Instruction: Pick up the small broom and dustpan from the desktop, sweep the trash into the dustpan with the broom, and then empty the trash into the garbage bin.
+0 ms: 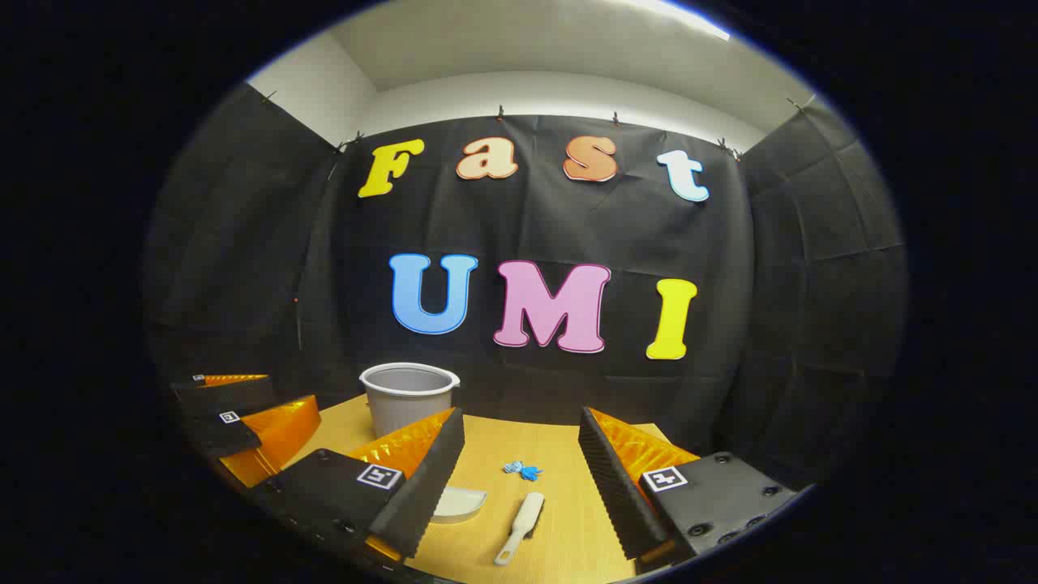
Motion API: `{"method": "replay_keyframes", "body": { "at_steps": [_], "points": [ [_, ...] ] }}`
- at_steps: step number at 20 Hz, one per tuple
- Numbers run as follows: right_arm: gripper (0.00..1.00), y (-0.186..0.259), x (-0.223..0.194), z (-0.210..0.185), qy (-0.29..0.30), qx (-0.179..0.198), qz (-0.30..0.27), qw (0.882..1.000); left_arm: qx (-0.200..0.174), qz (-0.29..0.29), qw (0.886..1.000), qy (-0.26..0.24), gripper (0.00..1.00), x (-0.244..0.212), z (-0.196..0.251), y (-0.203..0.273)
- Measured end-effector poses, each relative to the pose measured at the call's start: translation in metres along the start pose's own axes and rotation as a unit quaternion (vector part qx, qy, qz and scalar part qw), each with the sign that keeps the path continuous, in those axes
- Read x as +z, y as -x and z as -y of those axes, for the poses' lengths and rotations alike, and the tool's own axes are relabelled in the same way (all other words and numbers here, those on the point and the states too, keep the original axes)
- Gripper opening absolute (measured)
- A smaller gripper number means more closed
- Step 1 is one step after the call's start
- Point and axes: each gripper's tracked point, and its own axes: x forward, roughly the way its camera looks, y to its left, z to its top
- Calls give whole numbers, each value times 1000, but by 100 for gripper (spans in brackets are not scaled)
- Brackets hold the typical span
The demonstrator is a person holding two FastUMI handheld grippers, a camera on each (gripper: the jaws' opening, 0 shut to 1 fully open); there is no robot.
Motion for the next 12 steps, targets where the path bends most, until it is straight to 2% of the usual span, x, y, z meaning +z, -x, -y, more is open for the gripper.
{"method": "replay_keyframes", "body": {
  "at_steps": [5, 8, 11, 12],
  "points": [
    [88, -10, 5, 24, -3, -46, 27, 999, 4, -31, 999, 3, 75, -21, 0, -15],
    [84, -13, -8, 29, 10, -52, 12, 999, 0, -34, 999, -4, 75, -25, 5, -22],
    [84, -12, -16, 35, -3, -56, 3, 998, -13, -33, 999, -8, 75, -26, 14, -27],
    [84, -13, -18, 31, -9, -47, 0, 999, -15, -35, 999, -8, 75, -29, 15, -28]
  ]
}}
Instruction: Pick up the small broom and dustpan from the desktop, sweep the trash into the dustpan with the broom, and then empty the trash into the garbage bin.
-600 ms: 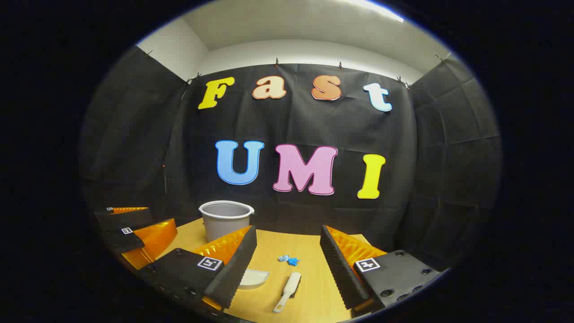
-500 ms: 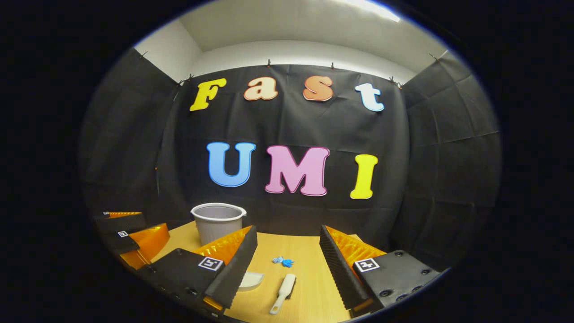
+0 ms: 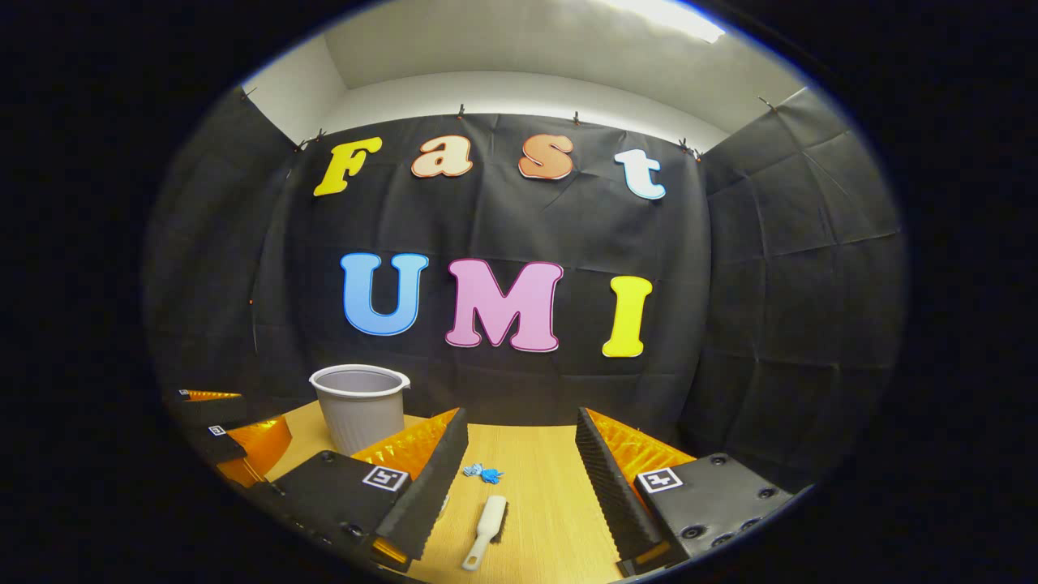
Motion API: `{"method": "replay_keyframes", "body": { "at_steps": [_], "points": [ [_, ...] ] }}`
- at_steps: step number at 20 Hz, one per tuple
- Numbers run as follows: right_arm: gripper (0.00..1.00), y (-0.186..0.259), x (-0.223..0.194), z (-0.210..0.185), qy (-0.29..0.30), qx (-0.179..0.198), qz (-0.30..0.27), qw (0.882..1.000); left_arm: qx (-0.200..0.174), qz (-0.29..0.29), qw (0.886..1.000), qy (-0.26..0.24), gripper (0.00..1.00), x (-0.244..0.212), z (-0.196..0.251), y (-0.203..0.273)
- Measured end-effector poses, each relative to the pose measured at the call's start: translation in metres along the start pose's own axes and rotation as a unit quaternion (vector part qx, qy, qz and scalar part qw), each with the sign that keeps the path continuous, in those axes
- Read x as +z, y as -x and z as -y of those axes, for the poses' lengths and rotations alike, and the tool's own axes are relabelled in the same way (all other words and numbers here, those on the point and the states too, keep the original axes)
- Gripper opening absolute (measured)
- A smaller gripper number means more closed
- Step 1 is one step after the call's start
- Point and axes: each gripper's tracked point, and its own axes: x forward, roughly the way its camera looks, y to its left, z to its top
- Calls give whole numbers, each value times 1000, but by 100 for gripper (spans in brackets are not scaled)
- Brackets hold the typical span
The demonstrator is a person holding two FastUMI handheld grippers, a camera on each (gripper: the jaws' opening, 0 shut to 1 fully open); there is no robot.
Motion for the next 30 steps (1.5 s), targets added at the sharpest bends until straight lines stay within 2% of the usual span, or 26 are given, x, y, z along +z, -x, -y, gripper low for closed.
{"method": "replay_keyframes", "body": {
  "at_steps": [3, 11, 18, 22, 26, 30],
  "points": [
    [87, -2, -9, -3, -7, 11, -14, 1000, -15, -15, 1000, 0, 75, -5, 11, -5],
    [87, -7, -20, 3, 15, 1, -24, 1000, -3, -22, 1000, -7, 75, -11, 10, -11],
    [87, -8, -24, 4, 24, 6, -25, 999, -16, -23, 1000, 1, 75, -13, 22, -13],
    [87, -8, -14, 1, 22, 2, -17, 1000, -11, -1, 1000, 15, 75, -2, 17, -10],
    [87, -4, -10, -8, 27, -2, -4, 1000, 5, 5, 1000, -23, 75, -4, 1, -4],
    [87, 2, 1, -12, 32, -14, 15, 999, -17, 15, 1000, -20, 75, 0, -5, 6]
  ]
}}
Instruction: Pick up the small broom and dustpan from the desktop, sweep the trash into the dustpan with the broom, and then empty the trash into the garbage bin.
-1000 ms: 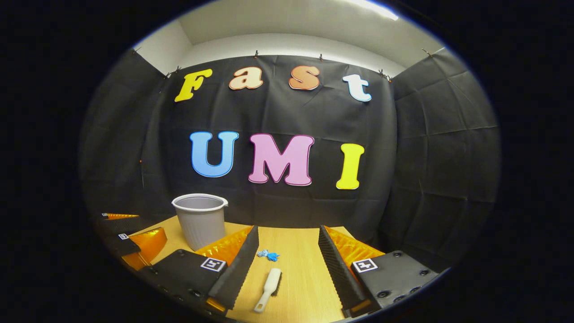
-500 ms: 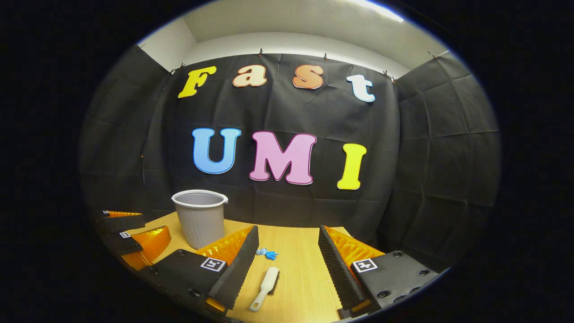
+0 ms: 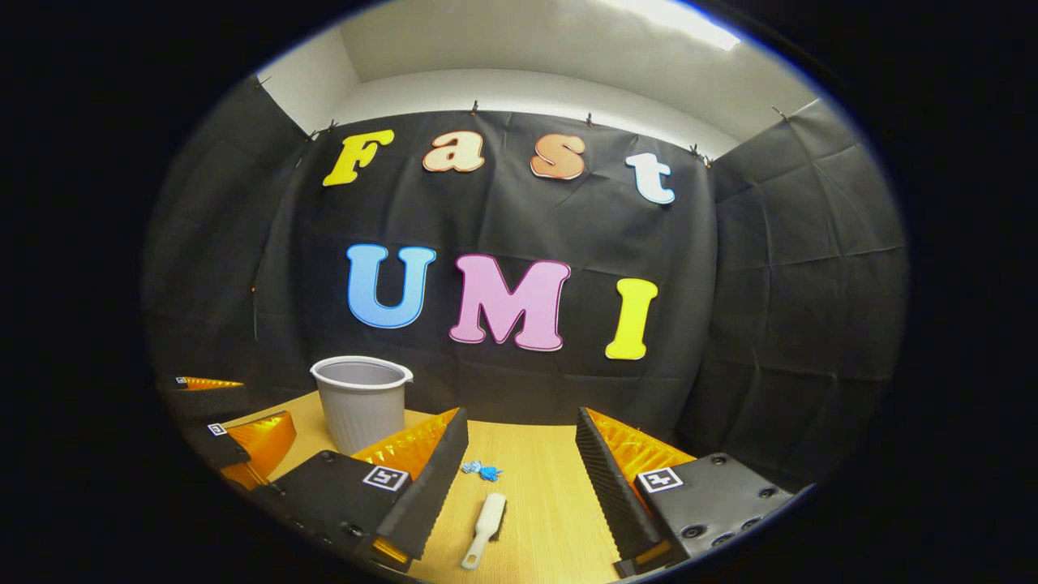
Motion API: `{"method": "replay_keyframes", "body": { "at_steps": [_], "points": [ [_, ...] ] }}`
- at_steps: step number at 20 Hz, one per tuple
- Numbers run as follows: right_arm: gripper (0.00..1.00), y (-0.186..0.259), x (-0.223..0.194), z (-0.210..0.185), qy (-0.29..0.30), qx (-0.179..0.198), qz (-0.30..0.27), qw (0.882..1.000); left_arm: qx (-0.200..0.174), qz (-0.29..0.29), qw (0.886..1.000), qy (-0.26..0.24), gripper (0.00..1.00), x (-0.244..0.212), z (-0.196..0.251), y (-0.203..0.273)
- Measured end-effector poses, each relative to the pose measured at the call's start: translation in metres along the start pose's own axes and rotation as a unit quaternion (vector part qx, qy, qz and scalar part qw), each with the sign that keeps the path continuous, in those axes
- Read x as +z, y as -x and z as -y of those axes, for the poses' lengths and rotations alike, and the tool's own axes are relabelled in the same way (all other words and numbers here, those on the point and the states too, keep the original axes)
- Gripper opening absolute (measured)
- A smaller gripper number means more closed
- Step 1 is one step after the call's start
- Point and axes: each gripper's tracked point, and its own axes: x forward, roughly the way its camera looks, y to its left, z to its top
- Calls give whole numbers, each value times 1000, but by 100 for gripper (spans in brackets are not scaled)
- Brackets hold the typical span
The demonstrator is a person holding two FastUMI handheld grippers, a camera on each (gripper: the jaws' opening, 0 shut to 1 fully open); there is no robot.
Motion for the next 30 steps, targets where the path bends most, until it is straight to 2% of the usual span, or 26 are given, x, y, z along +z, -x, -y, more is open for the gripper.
{"method": "replay_keyframes", "body": {
  "at_steps": [2, 3, 5, 6, 9, 13, 16, 20, 21, 23, 25, 30],
  "points": [
    [84, 2, 1, -3, -3, -2, 0, 1000, -2, -1, 1000, 5, 75, 1, -3, 3],
    [87, 2, 1, -3, -1, -4, 1, 1000, -1, -1, 1000, 9, 75, 2, -3, 3],
    [84, 3, 3, -4, 5, -2, 5, 1000, 0, -3, 1000, 8, 75, 0, -3, 3],
    [87, 1, 3, -5, 8, 0, 5, 1000, 1, -5, 1000, 7, 75, -1, -4, 2],
    [86, -4, 3, -7, 11, 7, 3, 1000, -3, -18, 1000, 20, 75, -7, -1, -2],
    [87, -11, 2, -7, 18, 15, 8, 1000, 2, -64, 996, 56, 75, -24, -1, -13],
    [87, -16, -4, -9, 20, 25, 4, 999, 9, -82, 995, 63, 75, -30, -3, -26],
    [87, -20, -17, -7, 22, 33, -8, 999, 5, -160, 984, 80, 75, -73, 3, -49],
    [87, -23, -21, -7, 25, 36, -12, 999, 3, -181, 980, 81, 75, -83, 5, -56],
    [87, -26, -28, -5, 30, 42, -18, 999, -8, -250, 965, 76, 75, -124, 13, -64],
    [87, -30, -33, -1, 31, 46, -21, 998, -12, -340, 937, 73, 75, -164, 25, -59],
    [87, -45, -50, 9, 28, 57, -31, 997, -8, -424, 904, 58, 72, -216, 26, -65]
  ]
}}
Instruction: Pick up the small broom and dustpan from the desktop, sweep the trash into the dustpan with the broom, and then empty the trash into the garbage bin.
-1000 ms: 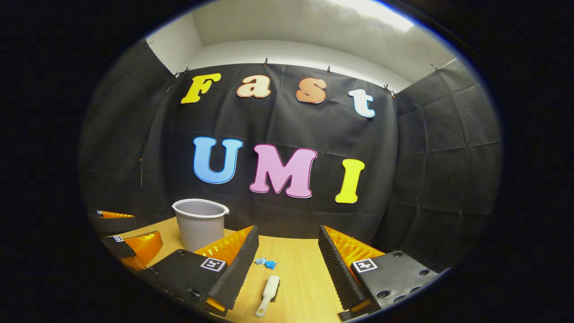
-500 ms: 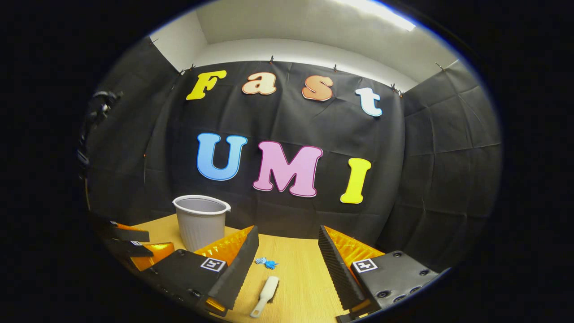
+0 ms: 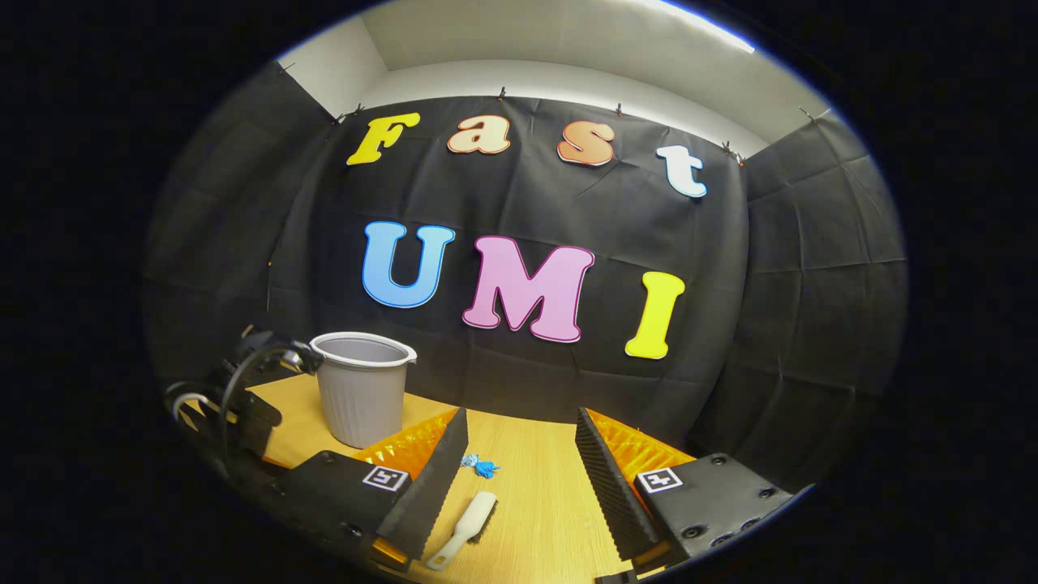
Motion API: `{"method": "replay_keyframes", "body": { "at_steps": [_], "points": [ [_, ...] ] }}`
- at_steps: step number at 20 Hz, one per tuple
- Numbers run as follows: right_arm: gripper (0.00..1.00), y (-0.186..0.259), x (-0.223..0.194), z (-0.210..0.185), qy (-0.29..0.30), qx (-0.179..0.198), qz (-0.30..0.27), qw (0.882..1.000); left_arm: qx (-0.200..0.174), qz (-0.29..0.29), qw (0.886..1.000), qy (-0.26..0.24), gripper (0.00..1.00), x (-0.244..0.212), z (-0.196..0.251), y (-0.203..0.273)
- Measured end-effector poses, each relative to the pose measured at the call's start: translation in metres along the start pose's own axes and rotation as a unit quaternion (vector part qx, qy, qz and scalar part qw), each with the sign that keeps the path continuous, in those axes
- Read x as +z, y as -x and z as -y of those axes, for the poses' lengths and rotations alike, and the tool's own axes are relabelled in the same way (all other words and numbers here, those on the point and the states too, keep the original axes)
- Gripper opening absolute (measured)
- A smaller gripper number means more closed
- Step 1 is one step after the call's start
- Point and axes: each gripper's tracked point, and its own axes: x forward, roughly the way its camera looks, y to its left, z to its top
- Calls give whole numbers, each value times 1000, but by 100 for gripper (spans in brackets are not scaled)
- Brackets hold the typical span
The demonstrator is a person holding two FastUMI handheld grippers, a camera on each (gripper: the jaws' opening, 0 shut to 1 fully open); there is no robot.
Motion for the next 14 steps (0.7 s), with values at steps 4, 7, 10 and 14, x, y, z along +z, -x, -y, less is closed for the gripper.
{"method": "replay_keyframes", "body": {
  "at_steps": [4, 7, 10, 14],
  "points": [
    [87, -5, -26, 2, -21, 8, -33, 999, 3, -83, 996, 17, 71, -18, 4, -34],
    [84, -7, -46, 6, -39, 11, -65, 997, 10, -145, 989, 21, 71, -34, 0, -59],
    [87, -10, -58, 8, -63, 8, -86, 994, 27, -178, 983, 18, 71, -34, -9, -79],
    [84, -10, -88, 9, -71, 8, -137, 988, 22, -231, 972, 35, 64, -33, -4, -87]
  ]
}}
